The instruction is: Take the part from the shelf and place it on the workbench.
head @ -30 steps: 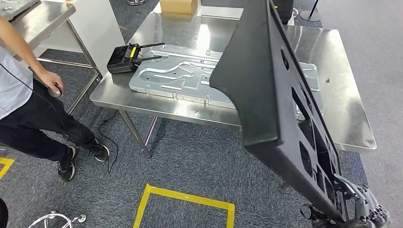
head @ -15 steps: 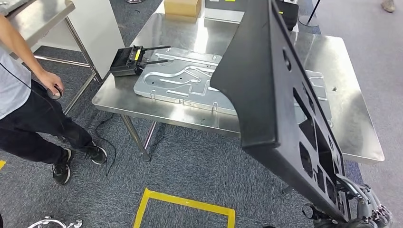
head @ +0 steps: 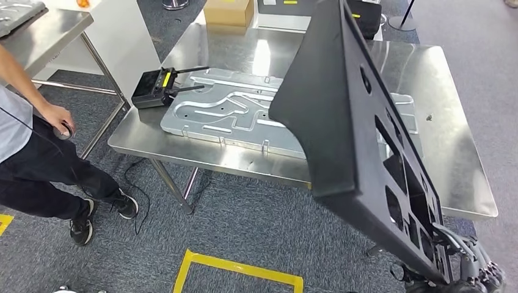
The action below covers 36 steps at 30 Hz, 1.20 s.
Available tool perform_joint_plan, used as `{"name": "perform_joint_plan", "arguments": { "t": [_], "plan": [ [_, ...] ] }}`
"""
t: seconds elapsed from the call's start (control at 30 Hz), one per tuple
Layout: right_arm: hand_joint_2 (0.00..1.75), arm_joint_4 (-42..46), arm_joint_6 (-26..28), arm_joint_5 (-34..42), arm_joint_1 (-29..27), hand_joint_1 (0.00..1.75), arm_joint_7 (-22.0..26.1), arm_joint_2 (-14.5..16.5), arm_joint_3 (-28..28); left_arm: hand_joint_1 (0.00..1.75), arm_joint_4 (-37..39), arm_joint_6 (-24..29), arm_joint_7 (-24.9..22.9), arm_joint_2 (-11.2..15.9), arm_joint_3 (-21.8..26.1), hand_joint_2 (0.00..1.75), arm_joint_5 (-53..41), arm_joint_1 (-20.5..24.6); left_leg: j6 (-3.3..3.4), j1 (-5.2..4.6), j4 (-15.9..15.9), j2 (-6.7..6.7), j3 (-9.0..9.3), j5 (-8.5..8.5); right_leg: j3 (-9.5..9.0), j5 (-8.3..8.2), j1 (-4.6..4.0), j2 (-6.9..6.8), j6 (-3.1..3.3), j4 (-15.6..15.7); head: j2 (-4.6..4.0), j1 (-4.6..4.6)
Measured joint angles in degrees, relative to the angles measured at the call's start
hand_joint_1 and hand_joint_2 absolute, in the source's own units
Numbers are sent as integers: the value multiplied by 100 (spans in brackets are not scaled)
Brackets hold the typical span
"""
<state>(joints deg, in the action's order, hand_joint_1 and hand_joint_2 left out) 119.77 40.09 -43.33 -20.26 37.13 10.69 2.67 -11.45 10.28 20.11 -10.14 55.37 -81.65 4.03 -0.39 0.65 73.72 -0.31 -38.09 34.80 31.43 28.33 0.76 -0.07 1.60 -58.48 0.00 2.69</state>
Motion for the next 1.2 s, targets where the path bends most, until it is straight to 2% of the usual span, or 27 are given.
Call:
{"name": "perform_joint_plan", "arguments": {
  "t": [0.03,0.07,0.1,0.13,0.17,0.27,0.33,0.37,0.43,0.47,0.5,0.53,0.57,0.6,0.63,0.67,0.77,0.83,0.87,0.93,0.97,1.0,1.03,1.1,1.13,1.17,1.2],
  "plan": [
    [175,-15,0,-42,32,175,0,-21,0,0,-1,-8,25,0,-25,175,0,6,11,-1,-198,0,39,-220,-47,33,-2,6,-6,-1,0,-1],
    [175,-31,-1,-96,80,175,-1,-41,-1,0,0,-23,49,1,-50,175,0,7,37,-3,-569,1,160,-499,-100,71,-3,14,-15,-3,0,0],
    [175,-48,-1,-145,136,175,0,-57,-1,0,1,-38,73,2,-74,175,0,3,65,-18,-920,3,293,-700,-140,110,-15,23,-36,-7,0,1],
    [175,-64,-2,-185,191,175,0,-72,-2,0,1,-51,96,3,-93,175,0,0,95,-32,-1221,6,417,-814,-162,143,-24,32,-64,-13,0,-1],
    [175,-81,-2,-216,237,175,0,-84,-2,0,2,-64,111,4,-110,175,1,-2,120,-47,-1401,7,488,-849,-170,167,-30,33,-96,-12,0,2],
    [175,-125,-1,-267,340,175,-1,-130,-5,0,2,-92,143,15,-180,175,1,-19,181,-38,-1520,-5,548,-803,-185,201,-33,13,-189,9,0,3],
    [175,-152,-1,-296,417,175,-3,-185,-8,0,2,-107,161,25,-223,175,1,-30,244,-4,-1594,-5,608,-809,-96,341,-30,8,-238,-227,0,7],
    [175,-171,-1,-315,455,175,-5,-217,-10,0,2,-117,167,28,-237,175,0,-28,273,2,-1616,0,637,-803,51,477,-17,8,-256,-513,0,8],
    [175,-223,-2,-354,521,175,-12,-278,-16,0,2,-140,175,31,-261,175,0,-23,306,0,-1620,5,670,-764,510,752,-1,9,-289,-1283,0,8],
    [175,-255,-2,-373,549,175,-16,-304,-19,0,2,-154,176,32,-274,175,-1,-26,308,-1,-1618,3,693,-739,697,775,11,9,-304,-1541,0,8],
    [175,-289,-2,-393,582,175,-22,-329,-20,0,2,-163,178,34,-287,175,0,-33,302,-1,-1616,-2,728,-709,795,681,23,8,-314,-1604,0,8],
    [175,-322,-2,-416,622,175,-30,-354,-22,0,2,-171,178,36,-302,175,1,-39,290,-1,-1614,-8,774,-675,771,468,35,7,-318,-1431,0,8],
    [175,-355,-2,-441,667,175,-39,-377,-27,0,2,-179,177,37,-318,175,1,-43,273,0,-1611,-13,830,-634,655,187,46,7,-314,-1074,0,9],
    [175,-392,-2,-467,719,175,-52,-401,-33,0,2,-186,176,38,-335,175,1,-45,245,-8,-1608,-16,875,-589,516,-22,47,7,-303,-712,0,9],
    [175,-428,-2,-492,773,175,-66,-422,-45,0,2,-195,175,39,-352,175,0,-42,212,-17,-1598,-20,904,-546,387,-150,39,10,-283,-398,0,10],
    [175,-464,-2,-516,821,175,-81,-441,-63,0,2,-201,174,41,-364,175,0,-37,178,-26,-1594,-21,917,-516,307,-194,26,12,-261,-207,0,9],
    [175,-550,-2,-568,920,175,-133,-493,-112,0,2,-207,167,50,-386,175,0,-17,90,-25,-1608,-15,935,-466,257,-134,10,25,-171,-115,0,3],
    [175,-587,-2,-593,970,175,-176,-519,-136,0,2,-205,163,55,-411,175,1,-6,38,-11,-1396,-8,865,-336,203,-108,32,20,-95,-79,0,0],
    [175,-607,-2,-606,994,175,-199,-532,-148,0,2,-205,162,57,-428,175,1,-3,15,-3,-1105,-6,724,-199,169,-91,39,11,-58,-64,0,-3],
    [175,-648,-2,-627,1032,175,-239,-557,-170,0,2,-205,164,57,-459,175,1,-7,-14,2,-302,-3,257,94,123,-43,23,-4,-11,-61,0,-5],
    [175,-670,-2,-637,1041,175,-261,-571,-177,0,2,-206,166,57,-475,175,0,-6,-20,3,3,-3,45,146,97,-18,14,-5,-2,-61,0,-5],
    [175,-693,-2,-646,1047,175,-277,-585,-182,0,2,-207,168,56,-488,175,0,-5,-15,3,107,-3,-77,72,61,11,4,-3,1,-62,0,-5],
    [175,-715,-2,-652,1053,175,-289,-596,-185,0,2,-207,168,56,-499,175,-1,-2,1,1,-9,-3,-89,-122,14,44,-5,2,-1,-62,0,-5],
    [175,-753,-2,-661,1073,175,-303,-616,-197,0,3,-210,163,57,-514,175,0,-7,77,-17,-704,-3,134,-654,-85,120,-16,16,-11,-61,0,-2],
    [175,-768,-2,-663,1089,175,-308,-626,-204,0,3,-214,162,61,-519,175,0,-14,122,-36,-1032,-1,258,-831,-112,154,-30,24,-28,-67,0,0],
    [175,-781,-2,-669,1103,175,-314,-635,-213,0,3,-219,162,65,-525,175,0,-13,159,-57,-1264,0,345,-905,-116,178,-32,30,-52,-71,0,1],
    [175,-793,-2,-679,1113,175,-323,-644,-220,0,3,-224,164,69,-532,175,0,-13,186,-77,-1374,-1,384,-899,-107,191,-31,32,-80,-65,0,3]
  ]
}}
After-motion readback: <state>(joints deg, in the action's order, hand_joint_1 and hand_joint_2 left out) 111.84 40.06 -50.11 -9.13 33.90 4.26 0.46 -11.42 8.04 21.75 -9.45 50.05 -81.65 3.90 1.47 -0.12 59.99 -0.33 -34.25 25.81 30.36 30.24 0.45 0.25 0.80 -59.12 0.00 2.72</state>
